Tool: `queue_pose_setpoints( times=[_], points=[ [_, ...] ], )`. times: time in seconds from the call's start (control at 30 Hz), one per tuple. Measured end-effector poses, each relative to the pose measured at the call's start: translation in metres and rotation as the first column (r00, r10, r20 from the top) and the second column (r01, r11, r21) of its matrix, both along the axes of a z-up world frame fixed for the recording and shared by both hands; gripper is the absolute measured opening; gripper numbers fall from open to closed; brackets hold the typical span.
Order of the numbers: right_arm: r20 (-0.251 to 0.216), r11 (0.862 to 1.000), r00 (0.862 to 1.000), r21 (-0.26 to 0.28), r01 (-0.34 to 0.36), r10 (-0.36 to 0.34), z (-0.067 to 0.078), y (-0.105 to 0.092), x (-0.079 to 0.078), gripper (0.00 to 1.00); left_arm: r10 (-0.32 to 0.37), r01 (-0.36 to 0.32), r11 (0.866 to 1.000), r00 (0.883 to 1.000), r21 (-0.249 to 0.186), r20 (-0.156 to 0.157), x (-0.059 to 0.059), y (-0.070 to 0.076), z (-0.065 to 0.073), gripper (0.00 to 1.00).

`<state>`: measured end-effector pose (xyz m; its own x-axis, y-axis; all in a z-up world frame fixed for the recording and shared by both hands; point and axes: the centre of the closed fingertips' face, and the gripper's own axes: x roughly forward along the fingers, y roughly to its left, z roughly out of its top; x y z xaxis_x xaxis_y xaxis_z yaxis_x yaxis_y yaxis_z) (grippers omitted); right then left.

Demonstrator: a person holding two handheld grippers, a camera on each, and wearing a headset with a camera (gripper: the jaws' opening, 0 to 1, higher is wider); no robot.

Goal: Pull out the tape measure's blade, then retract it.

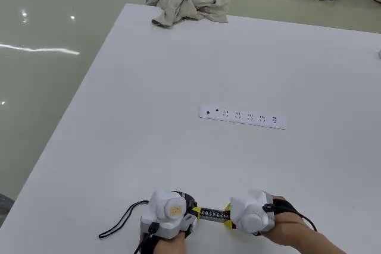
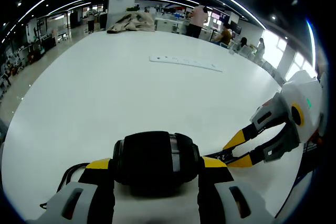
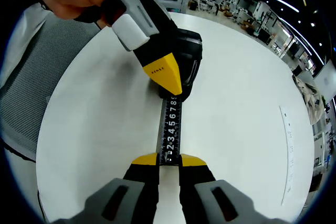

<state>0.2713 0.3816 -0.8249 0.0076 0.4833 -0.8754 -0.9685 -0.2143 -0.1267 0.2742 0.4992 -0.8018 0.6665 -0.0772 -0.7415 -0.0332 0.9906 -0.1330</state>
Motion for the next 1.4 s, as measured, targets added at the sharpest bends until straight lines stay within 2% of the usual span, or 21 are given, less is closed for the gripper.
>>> queue_pose_setpoints(
  times=[0.93, 1.4],
  points=[
    [-0.025, 0.999, 1.000, 0.037, 0.011, -0.010, 0.001, 0.033, -0.005, 0.13, -0.010, 0.010, 1.000, 1.000, -0.001, -0.006, 0.000, 0.000, 0.000, 0.61],
    [-0.033, 0.999, 0.999, 0.045, 0.019, -0.017, 0.001, 0.043, -0.006, 0.13, -0.011, 0.011, 1.000, 1.000, -0.002, -0.008, 0.000, 0.000, -0.001, 0.61]
  ],
)
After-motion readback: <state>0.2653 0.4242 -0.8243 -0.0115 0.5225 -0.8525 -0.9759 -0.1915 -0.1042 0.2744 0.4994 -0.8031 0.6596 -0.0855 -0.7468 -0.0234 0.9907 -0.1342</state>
